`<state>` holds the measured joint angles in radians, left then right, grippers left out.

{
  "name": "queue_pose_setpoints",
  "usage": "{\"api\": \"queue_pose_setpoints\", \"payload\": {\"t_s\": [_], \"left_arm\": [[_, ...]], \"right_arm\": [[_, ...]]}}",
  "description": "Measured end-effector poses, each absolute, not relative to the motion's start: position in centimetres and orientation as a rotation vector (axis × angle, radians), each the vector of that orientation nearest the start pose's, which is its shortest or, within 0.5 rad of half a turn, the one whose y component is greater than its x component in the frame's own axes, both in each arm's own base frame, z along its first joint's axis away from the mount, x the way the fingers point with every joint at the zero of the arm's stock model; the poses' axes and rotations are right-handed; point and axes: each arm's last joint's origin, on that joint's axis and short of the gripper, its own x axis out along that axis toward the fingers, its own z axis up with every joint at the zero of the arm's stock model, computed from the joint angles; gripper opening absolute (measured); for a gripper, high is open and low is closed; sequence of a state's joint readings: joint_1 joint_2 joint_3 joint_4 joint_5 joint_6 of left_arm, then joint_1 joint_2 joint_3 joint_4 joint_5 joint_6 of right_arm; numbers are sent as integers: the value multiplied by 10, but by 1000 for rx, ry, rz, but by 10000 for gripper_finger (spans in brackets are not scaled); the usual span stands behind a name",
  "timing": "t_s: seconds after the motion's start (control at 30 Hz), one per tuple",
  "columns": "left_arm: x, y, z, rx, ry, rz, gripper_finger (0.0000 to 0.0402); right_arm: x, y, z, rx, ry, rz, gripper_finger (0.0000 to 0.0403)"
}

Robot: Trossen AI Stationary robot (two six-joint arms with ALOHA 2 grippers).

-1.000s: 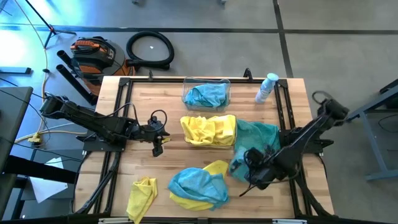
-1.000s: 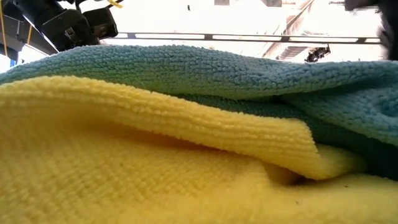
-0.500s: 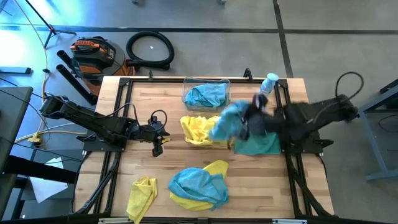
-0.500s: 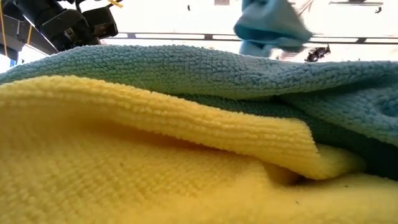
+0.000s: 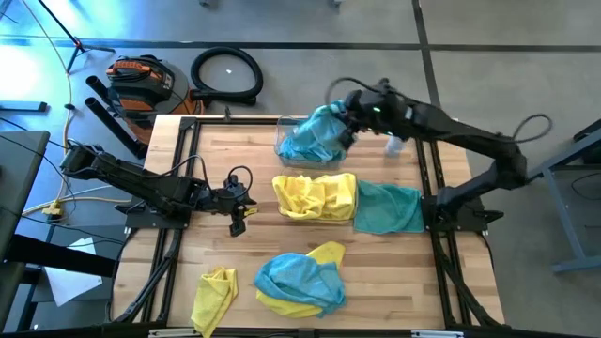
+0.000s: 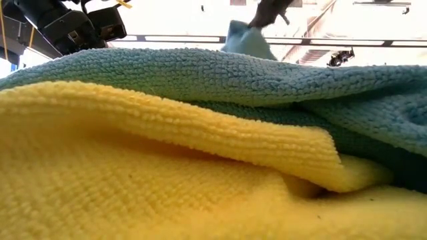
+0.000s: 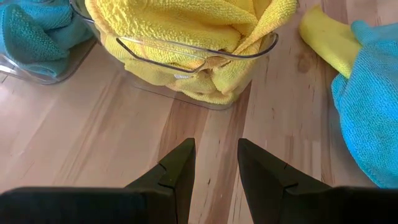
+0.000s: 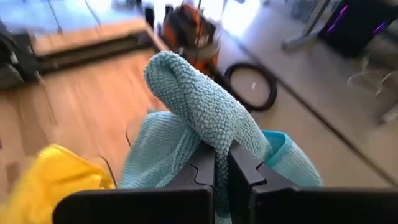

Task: Sort microfiber towel by color & place in baskets
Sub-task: Put the blue towel into the top transparent bin

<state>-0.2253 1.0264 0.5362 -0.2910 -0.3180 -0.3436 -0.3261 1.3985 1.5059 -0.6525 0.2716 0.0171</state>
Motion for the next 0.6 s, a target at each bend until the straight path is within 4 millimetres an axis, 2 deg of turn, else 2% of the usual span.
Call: {"api": "queue_pose_setpoints", "payload": {"t_s": [0.33, 0.6], "left_arm": [[192, -35, 200, -118, 726, 216, 110], [192, -35, 200, -104, 728, 211, 110]], "right_arm": [[343, -159, 310, 10, 777, -544, 1], [375, -182, 240, 65, 890, -443, 1]]}}
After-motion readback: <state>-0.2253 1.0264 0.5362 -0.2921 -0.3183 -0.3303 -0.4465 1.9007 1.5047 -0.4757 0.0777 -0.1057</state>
